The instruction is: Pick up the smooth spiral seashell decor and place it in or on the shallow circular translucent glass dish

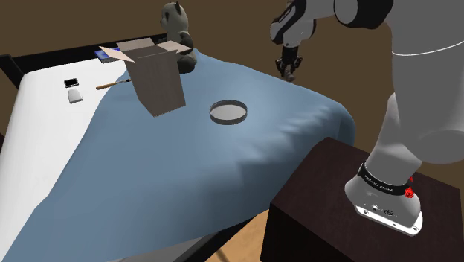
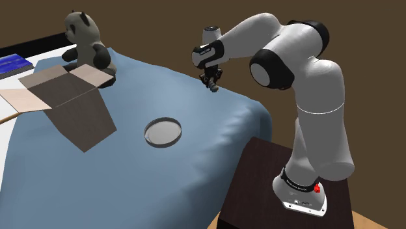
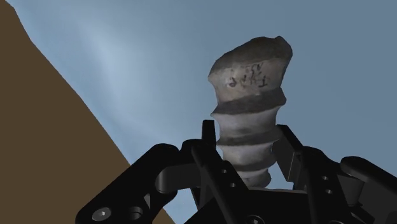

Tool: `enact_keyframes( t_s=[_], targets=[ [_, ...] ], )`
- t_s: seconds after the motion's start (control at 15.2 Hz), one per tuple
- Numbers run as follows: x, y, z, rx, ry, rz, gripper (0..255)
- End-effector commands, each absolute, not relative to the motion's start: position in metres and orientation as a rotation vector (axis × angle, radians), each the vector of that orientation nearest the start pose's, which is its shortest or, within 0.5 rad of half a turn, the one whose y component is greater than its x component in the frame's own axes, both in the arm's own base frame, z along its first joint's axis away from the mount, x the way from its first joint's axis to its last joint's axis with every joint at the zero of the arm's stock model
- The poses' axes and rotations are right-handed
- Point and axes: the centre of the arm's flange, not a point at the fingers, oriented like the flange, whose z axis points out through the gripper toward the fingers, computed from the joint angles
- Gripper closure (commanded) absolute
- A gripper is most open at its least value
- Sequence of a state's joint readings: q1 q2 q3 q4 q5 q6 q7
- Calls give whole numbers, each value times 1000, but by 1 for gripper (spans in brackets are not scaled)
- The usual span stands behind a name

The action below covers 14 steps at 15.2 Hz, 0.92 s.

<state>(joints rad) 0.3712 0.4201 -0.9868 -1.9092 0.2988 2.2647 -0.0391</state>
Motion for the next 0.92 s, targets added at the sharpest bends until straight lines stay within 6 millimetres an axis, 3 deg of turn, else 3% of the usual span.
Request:
enact_keyframes(
  t_s=[0.0, 0.86],
  targets=[
    [543, -291, 380, -3086, 1111, -170, 255],
    [588, -126, 380, -3086, 1111, -170, 255]
  ],
)
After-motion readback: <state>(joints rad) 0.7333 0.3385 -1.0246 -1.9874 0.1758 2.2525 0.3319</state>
